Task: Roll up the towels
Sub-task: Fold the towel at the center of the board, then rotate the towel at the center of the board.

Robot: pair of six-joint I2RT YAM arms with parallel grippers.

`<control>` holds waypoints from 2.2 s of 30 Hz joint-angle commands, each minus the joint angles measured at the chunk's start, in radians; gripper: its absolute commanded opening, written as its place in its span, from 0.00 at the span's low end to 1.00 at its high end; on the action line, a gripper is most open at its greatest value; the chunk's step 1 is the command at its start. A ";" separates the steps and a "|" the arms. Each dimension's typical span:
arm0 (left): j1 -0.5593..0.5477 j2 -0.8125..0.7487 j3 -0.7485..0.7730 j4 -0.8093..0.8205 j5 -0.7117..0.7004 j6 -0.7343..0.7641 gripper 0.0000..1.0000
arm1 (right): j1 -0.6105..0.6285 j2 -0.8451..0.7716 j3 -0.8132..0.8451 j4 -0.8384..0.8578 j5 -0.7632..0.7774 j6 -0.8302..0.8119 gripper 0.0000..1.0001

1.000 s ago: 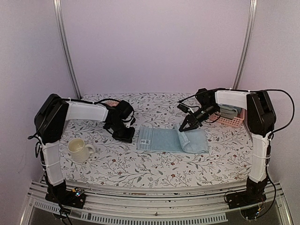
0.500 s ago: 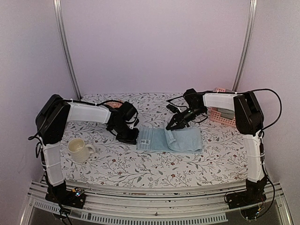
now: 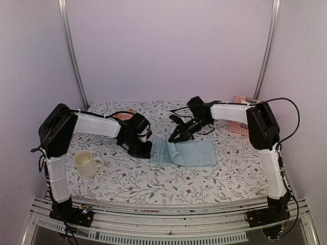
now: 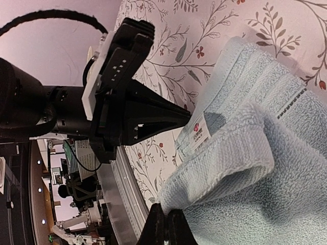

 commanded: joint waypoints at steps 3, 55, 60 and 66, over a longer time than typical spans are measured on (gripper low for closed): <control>-0.009 -0.015 -0.061 0.032 -0.006 -0.009 0.03 | 0.012 0.081 0.047 0.068 0.030 0.088 0.02; -0.012 -0.262 -0.087 -0.030 -0.083 -0.037 0.03 | -0.097 -0.122 0.028 0.198 -0.036 -0.006 0.46; -0.013 -0.231 0.061 -0.073 -0.069 0.014 0.04 | -0.187 -0.320 0.028 0.072 0.165 -0.235 0.46; -0.008 -0.167 0.213 -0.050 0.008 0.090 0.04 | -0.259 -0.547 -0.101 0.122 0.447 -0.449 0.89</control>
